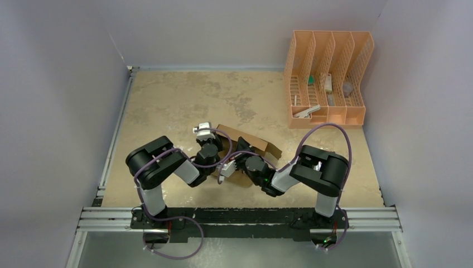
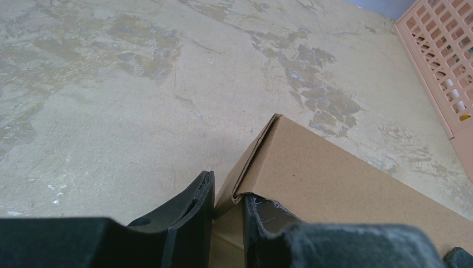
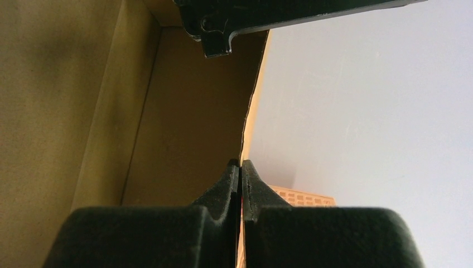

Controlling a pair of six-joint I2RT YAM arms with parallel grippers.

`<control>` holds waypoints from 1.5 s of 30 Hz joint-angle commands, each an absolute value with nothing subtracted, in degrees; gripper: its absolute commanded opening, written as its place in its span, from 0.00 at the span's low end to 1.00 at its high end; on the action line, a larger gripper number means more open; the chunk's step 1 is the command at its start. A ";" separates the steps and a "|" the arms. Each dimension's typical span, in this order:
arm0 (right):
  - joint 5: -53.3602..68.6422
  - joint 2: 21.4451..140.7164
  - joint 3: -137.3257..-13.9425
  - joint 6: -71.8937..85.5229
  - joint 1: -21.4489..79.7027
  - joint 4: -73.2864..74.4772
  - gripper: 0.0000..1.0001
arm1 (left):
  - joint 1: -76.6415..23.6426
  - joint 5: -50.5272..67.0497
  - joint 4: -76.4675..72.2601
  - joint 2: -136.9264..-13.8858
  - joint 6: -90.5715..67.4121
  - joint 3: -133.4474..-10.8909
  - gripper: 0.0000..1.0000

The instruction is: Fold the paper box

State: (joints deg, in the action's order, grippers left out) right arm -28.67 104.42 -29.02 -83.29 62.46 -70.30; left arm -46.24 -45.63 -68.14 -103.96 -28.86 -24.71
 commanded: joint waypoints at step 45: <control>-13.27 70.10 -43.13 -25.49 39.15 -15.65 0.81 | -46.32 -42.89 -2.27 -56.26 -46.42 -24.09 0.75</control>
State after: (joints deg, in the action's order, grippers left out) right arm -20.43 69.36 -38.63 -32.12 43.05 -19.66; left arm -46.22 -47.53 -19.68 -61.14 -42.48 -19.09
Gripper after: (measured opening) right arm 0.809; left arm 0.689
